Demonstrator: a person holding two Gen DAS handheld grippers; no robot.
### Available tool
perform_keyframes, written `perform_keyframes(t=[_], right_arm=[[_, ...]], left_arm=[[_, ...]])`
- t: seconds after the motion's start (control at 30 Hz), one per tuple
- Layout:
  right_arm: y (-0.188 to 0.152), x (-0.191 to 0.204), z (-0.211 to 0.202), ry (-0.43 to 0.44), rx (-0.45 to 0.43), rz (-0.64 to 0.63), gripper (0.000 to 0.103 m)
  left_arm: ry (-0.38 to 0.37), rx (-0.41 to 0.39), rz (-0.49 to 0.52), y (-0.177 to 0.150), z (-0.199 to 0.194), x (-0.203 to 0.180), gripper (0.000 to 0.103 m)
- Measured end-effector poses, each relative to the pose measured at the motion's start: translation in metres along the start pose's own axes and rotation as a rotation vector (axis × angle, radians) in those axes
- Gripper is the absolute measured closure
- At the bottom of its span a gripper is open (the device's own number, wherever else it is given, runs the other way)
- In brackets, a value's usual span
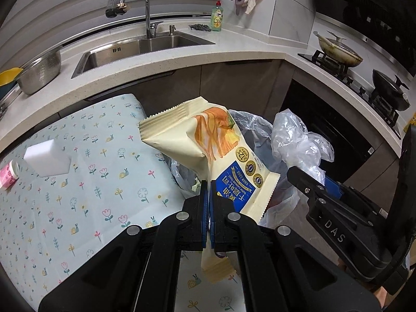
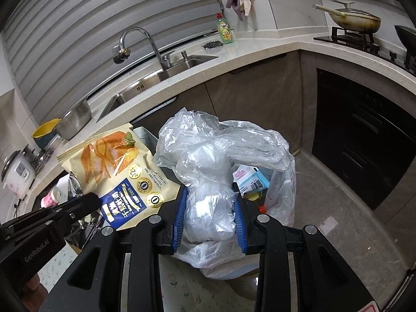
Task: Collect trash
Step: 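Carry the snack bag and clear bag over the bin and release both, then move both tools back over the table toward the pink cup and white sponge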
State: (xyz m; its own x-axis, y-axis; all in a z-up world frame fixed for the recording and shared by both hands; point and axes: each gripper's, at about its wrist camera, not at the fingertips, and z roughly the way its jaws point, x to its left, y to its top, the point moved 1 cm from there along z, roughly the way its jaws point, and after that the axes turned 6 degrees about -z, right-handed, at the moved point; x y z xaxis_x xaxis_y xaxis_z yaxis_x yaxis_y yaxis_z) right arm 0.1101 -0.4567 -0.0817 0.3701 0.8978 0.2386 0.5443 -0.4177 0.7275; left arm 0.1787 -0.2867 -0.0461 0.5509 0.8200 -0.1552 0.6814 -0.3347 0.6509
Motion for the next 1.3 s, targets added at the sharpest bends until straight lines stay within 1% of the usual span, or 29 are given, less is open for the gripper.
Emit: perform_keyframes(t=[0.13,0.17,0.2,0.23,0.27,0.3,0.4,0.57,0.77,0.9,1.03,1.17,1.3], right_arm=[[0.004,-0.001,0.011,-0.016,0.001,-0.01,0.068],[0.005,-0.001,0.013,-0.02,-0.001,-0.014,0.063],[0.005,-0.001,0.013,-0.025,-0.005,-0.015,0.058],[0.006,-0.001,0.014,-0.033,-0.013,-0.013,0.048],[0.007,-0.001,0.014,-0.037,-0.023,-0.011,0.043],[0.009,-0.001,0.014,-0.037,-0.028,-0.011,0.042],[0.012,0.0,0.014,-0.038,-0.032,-0.013,0.042],[0.011,0.007,0.007,-0.027,-0.038,-0.02,0.042],[0.009,0.024,-0.009,-0.002,-0.048,-0.023,0.04],[0.005,0.04,-0.027,0.023,-0.063,-0.039,0.04],[-0.004,0.065,-0.045,0.045,-0.073,-0.079,0.039],[-0.017,0.095,-0.06,0.068,-0.075,-0.129,0.038],[-0.032,0.126,-0.069,0.092,-0.067,-0.17,0.038]], left_arm=[[-0.005,0.011,-0.002,0.002,0.013,-0.002,0.098],[-0.004,0.013,-0.004,0.003,0.017,0.0,0.096],[0.002,0.019,-0.01,0.003,0.02,0.002,0.081],[0.003,0.018,-0.016,0.004,0.022,0.003,0.067],[0.007,0.01,-0.023,0.004,0.022,0.005,0.063],[0.008,-0.002,-0.025,0.004,0.021,0.007,0.061],[0.016,-0.003,-0.021,0.004,0.021,0.011,0.059],[0.026,-0.008,-0.045,0.004,0.015,0.021,0.057],[0.039,-0.021,-0.071,-0.001,-0.007,0.036,0.055],[0.061,-0.043,-0.085,-0.009,-0.034,0.053,0.055],[0.093,-0.072,-0.103,-0.024,-0.069,0.078,0.054],[0.116,-0.092,-0.14,-0.043,-0.099,0.109,0.051],[0.147,-0.097,-0.178,-0.064,-0.123,0.143,0.051]])
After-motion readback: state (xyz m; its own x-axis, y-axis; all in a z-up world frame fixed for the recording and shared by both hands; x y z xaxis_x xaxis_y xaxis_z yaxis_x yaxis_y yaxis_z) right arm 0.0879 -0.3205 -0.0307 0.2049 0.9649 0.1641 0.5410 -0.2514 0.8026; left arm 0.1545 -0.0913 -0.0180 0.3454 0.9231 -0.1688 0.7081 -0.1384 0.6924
